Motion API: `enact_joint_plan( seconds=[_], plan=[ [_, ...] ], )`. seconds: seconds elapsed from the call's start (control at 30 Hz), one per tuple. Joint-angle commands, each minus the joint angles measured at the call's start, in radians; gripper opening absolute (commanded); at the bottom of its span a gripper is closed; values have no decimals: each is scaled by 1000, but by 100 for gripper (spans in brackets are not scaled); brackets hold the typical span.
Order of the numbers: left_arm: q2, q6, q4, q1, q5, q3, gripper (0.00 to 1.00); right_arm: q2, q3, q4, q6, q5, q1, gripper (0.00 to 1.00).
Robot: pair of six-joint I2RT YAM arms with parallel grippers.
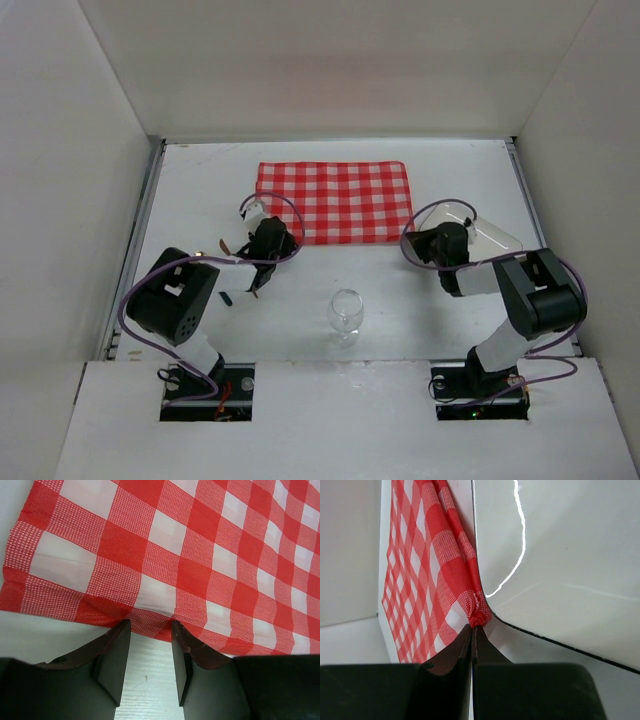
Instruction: Set the dinner table for one person
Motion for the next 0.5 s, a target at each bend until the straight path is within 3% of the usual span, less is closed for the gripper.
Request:
enact_joint_plan(
  seconds=[0.0, 0.47],
  plan=[
    [3, -12, 22, -6, -7, 34, 35, -17, 48, 4, -21, -8, -28, 5],
    [72, 11, 13, 45, 15, 111, 35, 53, 183, -134, -74, -81, -63, 13]
  ],
)
